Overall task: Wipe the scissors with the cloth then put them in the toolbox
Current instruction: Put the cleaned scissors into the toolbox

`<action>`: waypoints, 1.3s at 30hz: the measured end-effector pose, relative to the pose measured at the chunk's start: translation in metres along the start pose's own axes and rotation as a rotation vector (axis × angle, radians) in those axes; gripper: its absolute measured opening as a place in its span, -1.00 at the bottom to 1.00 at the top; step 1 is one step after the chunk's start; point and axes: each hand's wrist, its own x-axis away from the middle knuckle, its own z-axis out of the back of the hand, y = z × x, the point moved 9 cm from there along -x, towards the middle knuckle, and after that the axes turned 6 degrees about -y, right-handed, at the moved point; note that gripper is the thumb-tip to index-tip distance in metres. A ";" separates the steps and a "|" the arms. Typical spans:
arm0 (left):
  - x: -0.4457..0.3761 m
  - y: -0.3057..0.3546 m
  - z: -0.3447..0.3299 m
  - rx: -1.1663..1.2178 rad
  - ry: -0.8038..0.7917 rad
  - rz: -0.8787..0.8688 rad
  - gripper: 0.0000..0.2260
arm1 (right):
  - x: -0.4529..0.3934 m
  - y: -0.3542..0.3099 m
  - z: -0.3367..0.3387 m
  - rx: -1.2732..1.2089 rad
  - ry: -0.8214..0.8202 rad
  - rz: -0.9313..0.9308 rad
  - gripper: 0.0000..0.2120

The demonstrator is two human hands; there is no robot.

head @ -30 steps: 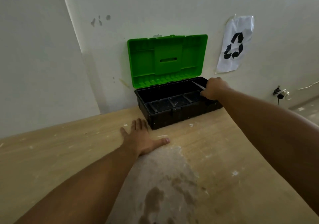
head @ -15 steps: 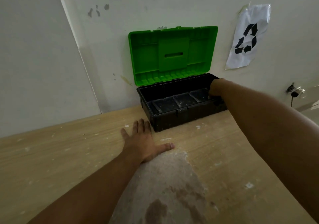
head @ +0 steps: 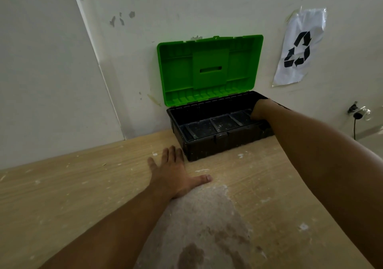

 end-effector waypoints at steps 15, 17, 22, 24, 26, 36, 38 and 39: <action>-0.034 -0.054 0.089 0.454 0.076 -0.343 -0.13 | 0.121 0.030 -0.067 -0.886 0.301 0.083 0.05; -0.040 -0.071 0.111 0.645 0.268 -0.301 -0.46 | 0.120 0.029 -0.066 -0.941 0.297 0.079 0.05; -0.063 -0.055 0.196 0.859 0.696 -0.235 -0.66 | 0.117 0.028 -0.063 -1.069 0.296 0.084 0.03; -0.068 -0.035 0.235 0.870 0.783 -0.260 -0.51 | 0.117 0.029 -0.063 -1.074 0.293 0.083 0.03; -0.072 -0.022 0.268 0.879 0.846 -0.249 -0.47 | 0.118 0.030 -0.063 -1.062 0.294 0.092 0.03; -0.042 -0.008 0.281 0.688 1.000 -0.329 -0.87 | 0.116 0.045 -0.072 -1.327 0.243 0.126 -0.25; -0.026 -0.001 0.271 0.654 0.945 -0.448 -0.88 | 0.113 0.052 -0.078 -1.572 0.224 0.079 -0.35; -0.017 0.003 0.264 0.630 0.914 -0.500 -0.88 | 0.113 0.054 -0.081 -1.687 0.206 0.058 -0.39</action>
